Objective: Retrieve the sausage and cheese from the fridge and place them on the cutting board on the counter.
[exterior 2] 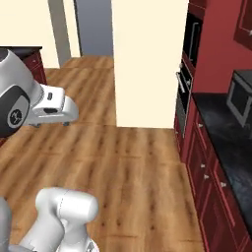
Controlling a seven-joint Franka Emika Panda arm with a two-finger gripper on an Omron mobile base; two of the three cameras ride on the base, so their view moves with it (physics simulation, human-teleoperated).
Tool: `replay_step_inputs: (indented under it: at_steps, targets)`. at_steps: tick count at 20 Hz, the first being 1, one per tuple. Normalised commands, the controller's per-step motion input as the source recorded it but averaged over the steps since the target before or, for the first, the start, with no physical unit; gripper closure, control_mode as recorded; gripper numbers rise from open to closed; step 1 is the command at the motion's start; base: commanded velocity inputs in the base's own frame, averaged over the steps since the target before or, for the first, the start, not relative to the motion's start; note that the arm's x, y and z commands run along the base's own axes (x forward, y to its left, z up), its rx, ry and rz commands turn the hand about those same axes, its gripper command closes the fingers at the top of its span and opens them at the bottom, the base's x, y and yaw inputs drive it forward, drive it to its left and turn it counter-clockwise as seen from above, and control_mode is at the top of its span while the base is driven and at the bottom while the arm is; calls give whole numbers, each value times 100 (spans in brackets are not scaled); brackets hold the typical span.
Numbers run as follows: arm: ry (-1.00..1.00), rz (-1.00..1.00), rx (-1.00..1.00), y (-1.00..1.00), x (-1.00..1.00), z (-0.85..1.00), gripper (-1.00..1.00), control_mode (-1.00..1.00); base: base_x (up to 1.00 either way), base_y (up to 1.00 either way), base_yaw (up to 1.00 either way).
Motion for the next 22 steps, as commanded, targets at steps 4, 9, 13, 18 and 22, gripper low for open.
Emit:
replay_step_inputs:
  at_steps: [4, 9, 13, 18, 22]
  targets:
    - [0, 0, 0, 0, 0, 0, -100, 100, -39, 51, 95]
    - [0, 0, 0, 0, 0, 0, -100, 100, 100, 8, 38]
    - [0, 0, 0, 0, 0, 0, -100, 100, 100, -28, 27]
    - [0, 0, 0, 0, 0, 0, -100, 100, 100, -29, 19]
    - [0, 0, 0, 0, 0, 0, -100, 100, 100, -18, 13]
